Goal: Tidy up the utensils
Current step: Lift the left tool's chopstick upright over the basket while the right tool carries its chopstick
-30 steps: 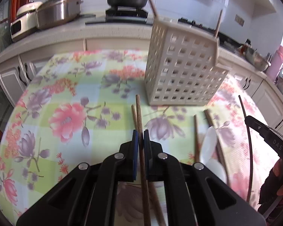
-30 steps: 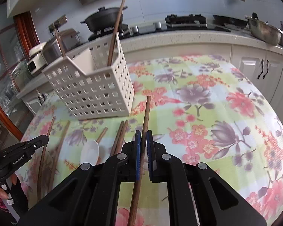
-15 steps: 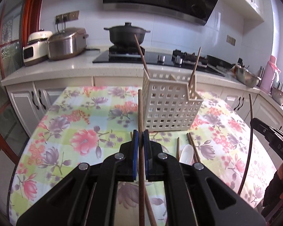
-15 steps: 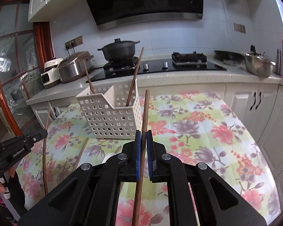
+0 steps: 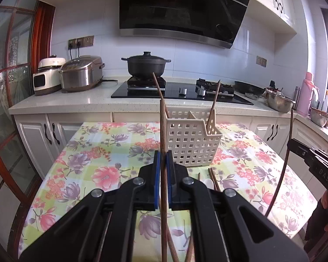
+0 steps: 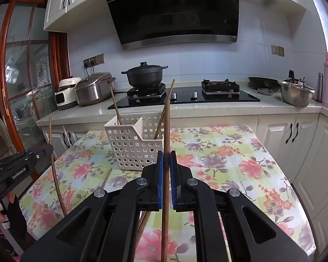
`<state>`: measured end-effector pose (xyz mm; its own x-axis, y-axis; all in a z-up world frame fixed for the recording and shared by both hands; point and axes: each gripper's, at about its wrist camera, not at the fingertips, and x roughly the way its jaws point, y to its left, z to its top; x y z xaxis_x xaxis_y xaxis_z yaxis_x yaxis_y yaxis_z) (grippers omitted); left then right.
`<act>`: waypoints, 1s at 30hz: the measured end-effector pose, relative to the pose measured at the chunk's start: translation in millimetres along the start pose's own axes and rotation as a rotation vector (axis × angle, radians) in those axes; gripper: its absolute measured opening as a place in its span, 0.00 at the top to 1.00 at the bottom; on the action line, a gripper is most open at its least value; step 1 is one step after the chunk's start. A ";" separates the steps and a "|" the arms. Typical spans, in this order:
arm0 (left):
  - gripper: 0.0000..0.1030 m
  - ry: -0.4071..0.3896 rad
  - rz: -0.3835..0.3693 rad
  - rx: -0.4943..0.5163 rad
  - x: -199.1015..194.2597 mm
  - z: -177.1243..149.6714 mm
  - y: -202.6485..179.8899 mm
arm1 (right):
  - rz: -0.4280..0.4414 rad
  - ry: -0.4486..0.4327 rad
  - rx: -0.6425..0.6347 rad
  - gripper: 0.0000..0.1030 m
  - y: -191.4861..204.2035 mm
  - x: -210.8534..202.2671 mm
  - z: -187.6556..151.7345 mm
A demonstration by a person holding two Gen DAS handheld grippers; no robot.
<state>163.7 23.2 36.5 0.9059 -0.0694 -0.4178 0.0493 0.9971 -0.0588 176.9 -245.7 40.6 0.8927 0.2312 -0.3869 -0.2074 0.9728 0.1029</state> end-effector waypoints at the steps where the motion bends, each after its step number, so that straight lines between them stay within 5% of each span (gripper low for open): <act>1: 0.95 -0.006 0.001 0.002 -1.3 1.0 -0.3 | 0.000 -0.005 -0.001 0.92 0.3 -1.1 0.9; 30: 0.95 -0.053 -0.007 0.038 -8.5 23.0 -5.7 | -0.008 -0.059 -0.040 0.92 5.3 -1.5 24.1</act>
<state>165.5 18.9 61.2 0.9264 -0.0751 -0.3690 0.0704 0.9972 -0.0262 184.1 -241.2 63.8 0.9162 0.2238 -0.3324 -0.2151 0.9745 0.0633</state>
